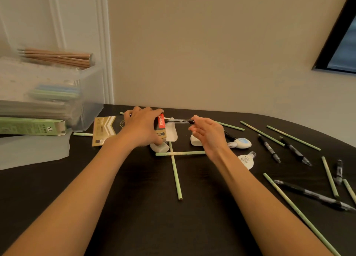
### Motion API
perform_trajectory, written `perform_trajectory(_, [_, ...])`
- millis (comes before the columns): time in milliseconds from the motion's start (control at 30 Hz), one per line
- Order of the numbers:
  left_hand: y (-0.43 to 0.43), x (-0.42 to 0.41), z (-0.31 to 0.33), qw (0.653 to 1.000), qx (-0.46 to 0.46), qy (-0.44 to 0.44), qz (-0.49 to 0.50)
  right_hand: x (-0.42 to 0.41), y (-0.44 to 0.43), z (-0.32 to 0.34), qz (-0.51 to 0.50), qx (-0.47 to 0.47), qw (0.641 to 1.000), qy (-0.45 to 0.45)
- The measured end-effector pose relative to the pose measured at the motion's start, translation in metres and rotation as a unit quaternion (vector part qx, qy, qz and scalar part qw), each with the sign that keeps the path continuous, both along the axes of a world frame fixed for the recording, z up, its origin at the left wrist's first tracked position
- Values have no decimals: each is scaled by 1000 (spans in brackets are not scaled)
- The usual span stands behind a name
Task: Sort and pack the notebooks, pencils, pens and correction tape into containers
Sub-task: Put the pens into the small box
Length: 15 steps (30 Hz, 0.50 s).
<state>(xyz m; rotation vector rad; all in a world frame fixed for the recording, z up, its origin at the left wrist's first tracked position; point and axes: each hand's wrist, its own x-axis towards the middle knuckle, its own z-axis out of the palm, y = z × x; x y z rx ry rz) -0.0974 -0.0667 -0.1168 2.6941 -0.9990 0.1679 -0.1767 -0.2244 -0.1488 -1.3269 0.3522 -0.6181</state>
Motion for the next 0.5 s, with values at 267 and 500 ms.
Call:
perform_trajectory(267, [-5, -8, 4, 993, -39, 52, -101, 2, 18, 1, 45, -201, 979, 1])
perform_trajectory(500, [-4, -10, 6, 991, -25, 71, -110, -6, 7, 2, 110, -265, 957, 36])
